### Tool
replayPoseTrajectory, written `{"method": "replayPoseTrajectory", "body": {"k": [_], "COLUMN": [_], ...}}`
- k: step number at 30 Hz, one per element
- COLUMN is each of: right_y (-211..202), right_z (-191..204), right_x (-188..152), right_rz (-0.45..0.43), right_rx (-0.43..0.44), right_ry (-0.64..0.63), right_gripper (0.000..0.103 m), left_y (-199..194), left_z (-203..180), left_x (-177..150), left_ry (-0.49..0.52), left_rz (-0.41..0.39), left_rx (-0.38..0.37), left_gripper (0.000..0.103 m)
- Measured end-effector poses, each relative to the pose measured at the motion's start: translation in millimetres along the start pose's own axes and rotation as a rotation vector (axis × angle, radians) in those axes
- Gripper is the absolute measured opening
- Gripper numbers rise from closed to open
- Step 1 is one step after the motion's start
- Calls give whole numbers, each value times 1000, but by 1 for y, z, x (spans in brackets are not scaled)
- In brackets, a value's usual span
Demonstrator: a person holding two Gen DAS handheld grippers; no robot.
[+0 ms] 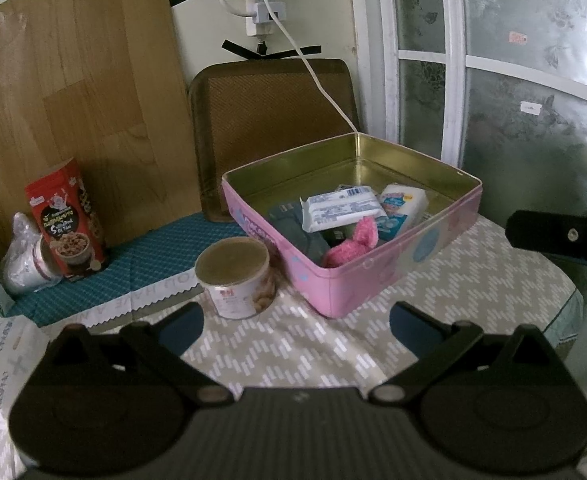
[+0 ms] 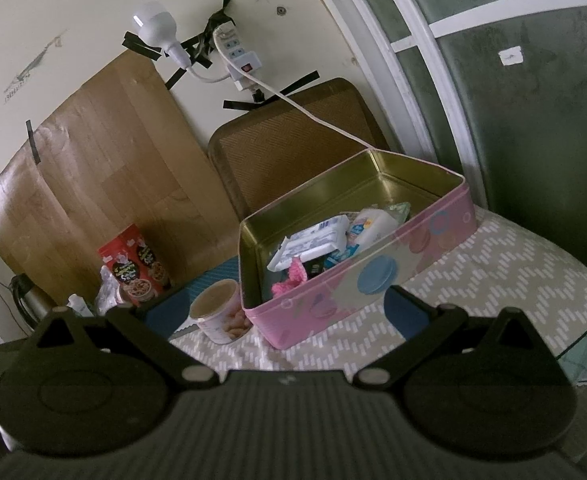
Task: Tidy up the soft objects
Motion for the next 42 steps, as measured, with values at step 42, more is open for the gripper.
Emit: {"method": "replayPoseTrajectory", "body": {"k": [42], "right_y": [13], "right_z": [7], "right_x": [1], "right_rz": [14], "right_rx": [7], "right_ry": [-37], "right_gripper": [103], "left_y": [6], "left_z": [12], "left_x": [4], "left_ry": [-38], "left_rz": [-19], "left_rx": [12], "left_gripper": [103]}}
Point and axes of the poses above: each gripper's, at about its wrist camera, not at the fingertips, and y roughly the way its jaws point, z to its left, x to its top, the point moved 1 cm from there along y, roughly the way its jaws point, and after that the axes turned 13 degrees about -x, right-handed, at the moved point
